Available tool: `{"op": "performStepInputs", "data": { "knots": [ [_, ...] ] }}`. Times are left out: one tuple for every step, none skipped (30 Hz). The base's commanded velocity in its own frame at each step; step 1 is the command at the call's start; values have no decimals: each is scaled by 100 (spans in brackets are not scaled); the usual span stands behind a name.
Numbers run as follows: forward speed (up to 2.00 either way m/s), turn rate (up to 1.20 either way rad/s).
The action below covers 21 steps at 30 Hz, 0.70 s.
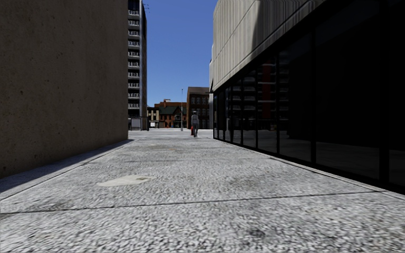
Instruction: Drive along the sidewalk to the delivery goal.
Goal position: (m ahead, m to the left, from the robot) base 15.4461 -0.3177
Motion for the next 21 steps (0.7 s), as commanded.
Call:
{"op": "performStepInputs", "data": {
  "knots": [
    [110, 0],
    [110, 0],
    [110, 0],
    [110, 0],
    [110, 0],
    [110, 0],
    [110, 0],
    [118, 0],
    [124, 0],
    [129, 0],
    [132, 0],
    [133, 0],
    [134, 0],
    [134, 0],
    [134, 0],
    [134, 0],
    [134, 0],
    [134, 0],
    [134, 0],
    [134, 0],
    [134, 0]
  ]
}}
